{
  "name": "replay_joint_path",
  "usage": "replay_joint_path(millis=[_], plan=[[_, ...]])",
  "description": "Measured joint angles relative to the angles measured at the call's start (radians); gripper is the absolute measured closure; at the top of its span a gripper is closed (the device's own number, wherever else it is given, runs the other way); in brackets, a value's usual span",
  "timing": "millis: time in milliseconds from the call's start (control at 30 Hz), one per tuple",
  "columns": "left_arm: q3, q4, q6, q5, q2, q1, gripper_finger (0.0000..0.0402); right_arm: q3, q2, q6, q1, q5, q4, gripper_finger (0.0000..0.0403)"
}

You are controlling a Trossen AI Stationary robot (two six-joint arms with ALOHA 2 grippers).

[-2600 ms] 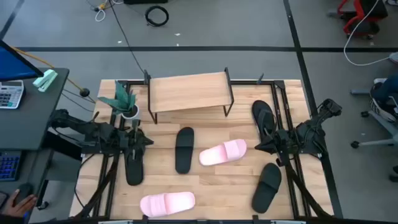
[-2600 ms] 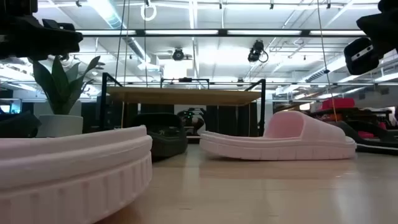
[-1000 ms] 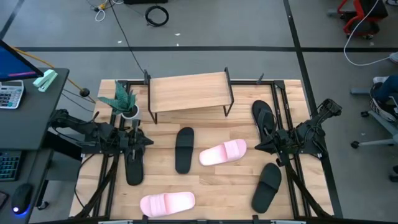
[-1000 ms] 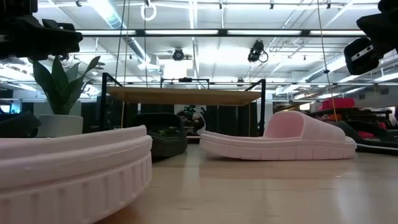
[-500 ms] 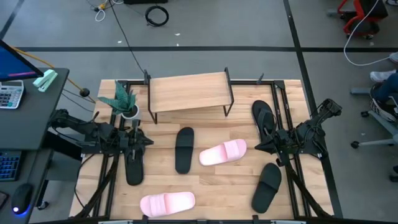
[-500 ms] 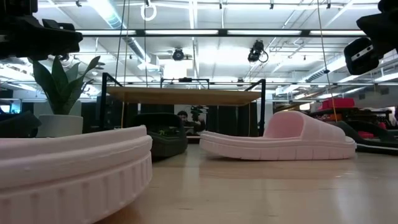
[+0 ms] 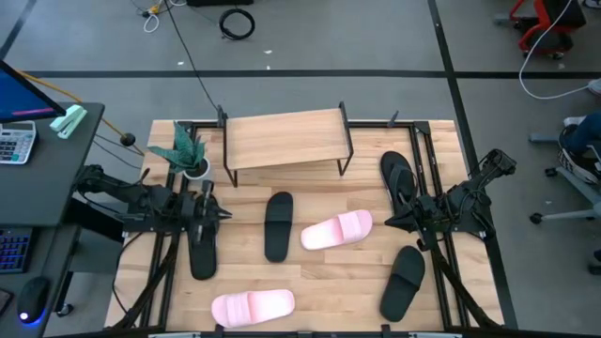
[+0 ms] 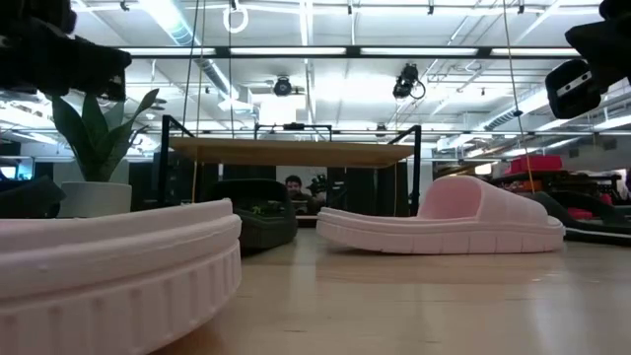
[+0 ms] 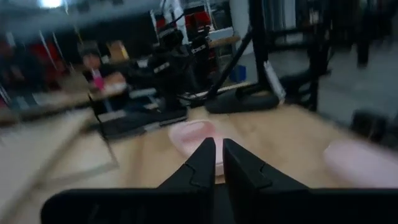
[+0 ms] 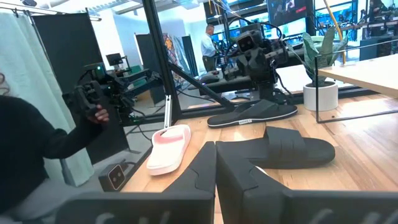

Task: Pick and place slides into the shelf
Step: Put the right pink slide on the shelf

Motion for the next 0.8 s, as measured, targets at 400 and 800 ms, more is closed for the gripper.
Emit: replay_joint_path(millis=[400,800], plan=[[0.0,0.023,-0.216,0.0,0.0,0.0,0.0378,0.0,0.0,0.0,0.0,0.0,0.0,0.0394],[0.0,0.209,-0.17,-0.001,0.0,0.0,0.0375,0.0,0.0,0.0,0.0,0.0,0.0,0.0394]])
